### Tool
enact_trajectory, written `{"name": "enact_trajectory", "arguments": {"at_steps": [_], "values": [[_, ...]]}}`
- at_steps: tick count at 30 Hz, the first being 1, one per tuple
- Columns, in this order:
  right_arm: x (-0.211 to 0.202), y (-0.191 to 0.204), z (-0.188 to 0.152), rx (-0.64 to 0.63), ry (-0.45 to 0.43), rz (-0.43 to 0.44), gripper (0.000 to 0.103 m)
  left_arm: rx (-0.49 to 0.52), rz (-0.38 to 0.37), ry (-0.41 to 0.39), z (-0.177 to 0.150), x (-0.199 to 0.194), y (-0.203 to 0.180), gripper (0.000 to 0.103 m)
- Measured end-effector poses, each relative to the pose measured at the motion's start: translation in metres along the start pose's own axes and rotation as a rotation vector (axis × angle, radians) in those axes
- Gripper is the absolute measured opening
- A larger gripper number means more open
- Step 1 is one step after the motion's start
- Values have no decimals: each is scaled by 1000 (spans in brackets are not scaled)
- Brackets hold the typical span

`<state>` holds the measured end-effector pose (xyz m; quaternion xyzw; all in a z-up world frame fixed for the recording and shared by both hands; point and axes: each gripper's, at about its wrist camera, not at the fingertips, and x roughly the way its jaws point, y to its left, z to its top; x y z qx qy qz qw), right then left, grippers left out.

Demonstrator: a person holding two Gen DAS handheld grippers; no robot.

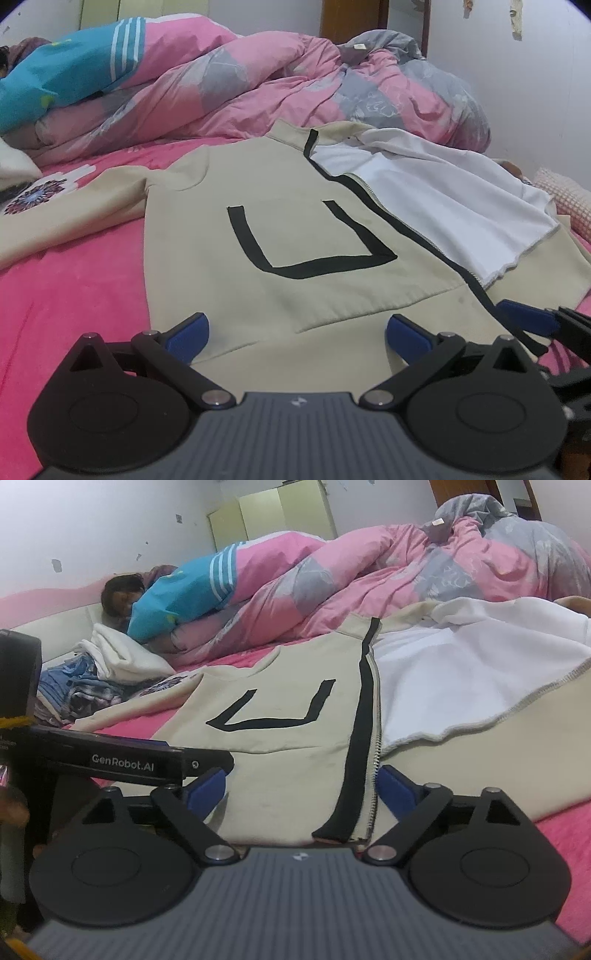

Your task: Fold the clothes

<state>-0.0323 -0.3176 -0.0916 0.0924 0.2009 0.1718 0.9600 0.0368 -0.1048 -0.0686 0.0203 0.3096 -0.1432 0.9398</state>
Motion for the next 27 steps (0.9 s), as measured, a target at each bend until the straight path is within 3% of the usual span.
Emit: {"name": "enact_trajectory", "arguments": {"at_steps": [4,7,11,18,23,27], "values": [[-10,-5,1,63,-31,32,97,12,24,13,9,-8,-5,103],[-20,-14,11,169,7,42,97,-8,11,9,21,-14,-5,103],[-39,-24,26,177,-20,-58,97,-58,-12,17,38,-16,-3,103],[-71,-41,53,192,-67,-232,97,-39,52,48,42,19,-11,103],[-82,-91,50,261,-85,-355,96,-12,86,66,29,38,-13,103],[-98,-159,59,413,-170,-432,95,-6,87,69,29,42,-14,103]]}}
